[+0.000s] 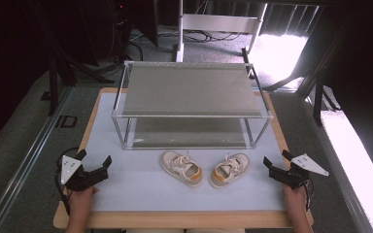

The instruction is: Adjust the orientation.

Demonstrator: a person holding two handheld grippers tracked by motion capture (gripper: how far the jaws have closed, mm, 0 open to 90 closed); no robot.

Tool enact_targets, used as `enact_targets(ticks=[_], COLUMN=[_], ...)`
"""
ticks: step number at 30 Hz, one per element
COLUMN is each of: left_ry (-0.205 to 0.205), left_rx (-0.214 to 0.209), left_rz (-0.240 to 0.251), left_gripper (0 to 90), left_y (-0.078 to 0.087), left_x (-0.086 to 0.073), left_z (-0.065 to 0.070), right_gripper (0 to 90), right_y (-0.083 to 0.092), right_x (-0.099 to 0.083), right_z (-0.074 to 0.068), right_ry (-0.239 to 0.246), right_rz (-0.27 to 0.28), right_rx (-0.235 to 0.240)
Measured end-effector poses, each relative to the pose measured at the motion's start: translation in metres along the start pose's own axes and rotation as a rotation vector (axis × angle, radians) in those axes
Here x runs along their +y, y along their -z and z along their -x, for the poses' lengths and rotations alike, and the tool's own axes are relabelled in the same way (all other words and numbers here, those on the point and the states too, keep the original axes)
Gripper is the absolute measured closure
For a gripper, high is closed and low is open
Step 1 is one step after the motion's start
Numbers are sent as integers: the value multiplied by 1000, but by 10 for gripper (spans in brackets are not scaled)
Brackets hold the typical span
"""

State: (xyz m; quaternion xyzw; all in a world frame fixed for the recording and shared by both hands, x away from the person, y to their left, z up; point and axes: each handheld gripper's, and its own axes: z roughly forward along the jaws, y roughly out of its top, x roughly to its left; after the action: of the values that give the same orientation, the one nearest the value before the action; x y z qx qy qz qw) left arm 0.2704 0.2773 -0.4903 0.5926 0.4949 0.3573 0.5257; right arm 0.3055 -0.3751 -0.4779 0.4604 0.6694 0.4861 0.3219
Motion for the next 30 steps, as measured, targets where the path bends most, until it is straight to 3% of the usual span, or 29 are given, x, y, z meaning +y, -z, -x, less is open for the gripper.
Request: enact_targets(ticks=[3,4,10,16,20,23,26,27,29,30], left_ry=[2,5,21,-8,2,8,-23,-23,-57,-57], left_rx=[-16,-66,-94,-176,-242,-261,-263,-263,-263,-263], left_rz=[-10,-15,-48,-68,-124,-184,-244,-244,-298,-298], left_gripper=[14,14,14,41,43,48,48,48,48,48], left_y=[0,2,1,1,0,0,3,3,7,7], left_x=[0,0,1,2,6,9,11,11,17,17], left_z=[-1,-2,-4,-3,-7,-11,-14,-14,-15,-15], right_gripper=[141,141,141,141,141,141,141,141,141,141], right_y=[0,0,0,0,0,0,0,0,-1,-1], right_x=[0,0,0,0,0,0,0,0,0,0], right_z=[0,1,1,1,2,1,1,1,1,1], right_ry=[0,-5,-6,-9,-10,-11,-8,-8,-6,-6], right_rz=[0,-2,0,0,0,-2,-3,-3,-5,-5], right_rx=[1,10,13,11,13,13,14,14,14,14])
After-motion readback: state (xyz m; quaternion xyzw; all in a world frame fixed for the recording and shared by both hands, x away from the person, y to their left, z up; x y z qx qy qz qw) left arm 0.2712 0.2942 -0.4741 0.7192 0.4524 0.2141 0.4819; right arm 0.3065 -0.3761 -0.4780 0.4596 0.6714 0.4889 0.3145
